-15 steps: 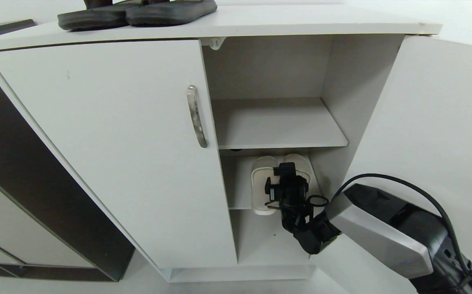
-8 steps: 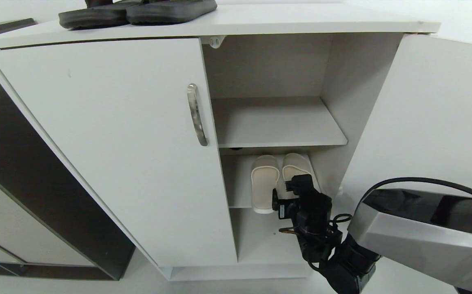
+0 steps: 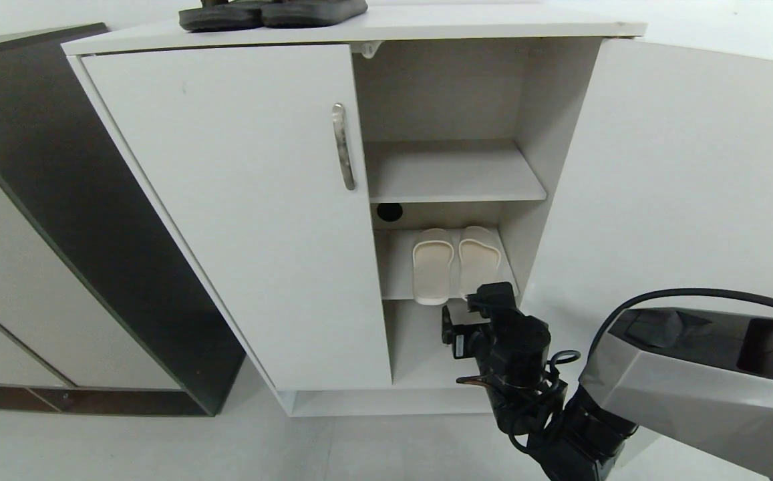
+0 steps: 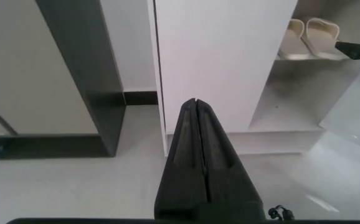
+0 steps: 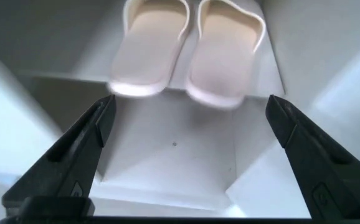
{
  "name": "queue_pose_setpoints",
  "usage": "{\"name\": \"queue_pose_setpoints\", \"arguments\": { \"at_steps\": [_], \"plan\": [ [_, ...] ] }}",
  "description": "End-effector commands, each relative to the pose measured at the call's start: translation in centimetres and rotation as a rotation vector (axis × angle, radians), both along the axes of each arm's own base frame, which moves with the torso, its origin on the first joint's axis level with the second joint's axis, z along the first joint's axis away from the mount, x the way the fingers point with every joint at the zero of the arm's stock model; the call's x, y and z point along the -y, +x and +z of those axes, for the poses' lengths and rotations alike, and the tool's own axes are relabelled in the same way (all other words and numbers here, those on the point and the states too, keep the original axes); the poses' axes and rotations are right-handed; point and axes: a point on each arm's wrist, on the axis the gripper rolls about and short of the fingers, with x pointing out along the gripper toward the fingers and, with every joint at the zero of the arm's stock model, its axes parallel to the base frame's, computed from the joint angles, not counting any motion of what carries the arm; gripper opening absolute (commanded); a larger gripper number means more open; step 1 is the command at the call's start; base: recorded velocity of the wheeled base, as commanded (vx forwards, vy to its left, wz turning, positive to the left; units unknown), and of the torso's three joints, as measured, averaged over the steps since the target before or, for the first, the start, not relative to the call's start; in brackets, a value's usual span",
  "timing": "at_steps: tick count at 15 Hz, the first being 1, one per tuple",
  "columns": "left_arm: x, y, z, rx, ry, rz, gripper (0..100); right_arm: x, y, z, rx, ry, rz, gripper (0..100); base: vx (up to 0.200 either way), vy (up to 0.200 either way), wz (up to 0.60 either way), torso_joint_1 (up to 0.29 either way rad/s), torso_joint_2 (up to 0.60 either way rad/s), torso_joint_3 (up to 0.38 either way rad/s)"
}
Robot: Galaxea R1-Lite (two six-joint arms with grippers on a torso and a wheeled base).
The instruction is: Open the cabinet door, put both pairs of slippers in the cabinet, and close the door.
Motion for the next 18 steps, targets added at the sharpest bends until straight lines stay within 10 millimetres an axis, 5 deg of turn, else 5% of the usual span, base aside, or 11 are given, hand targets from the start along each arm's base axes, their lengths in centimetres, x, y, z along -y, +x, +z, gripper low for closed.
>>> {"name": "queue_pose_setpoints", "arguments": {
  "at_steps": [1,9,18],
  "plan": [
    [0.0,0.0,0.0,0.0,0.0,-0.001,0,0.1,-0.1,0.0,0.0,-0.001,0.001,100,0.0,0.0,0.0,0.0,0.0,0.0],
    [0.0,0.0,0.0,0.0,-0.008,-0.004,0,0.2,-0.7,-0.5,-0.019,-0.019,0.008,100,0.0,0.0,0.0,0.0,0.0,0.0],
    [0.0,0.0,0.0,0.0,-0.008,-0.004,0,-0.4,-1.8,-1.7,-0.055,-0.075,0.043,100,0.0,0.0,0.0,0.002,0.0,0.185]
  ]
}}
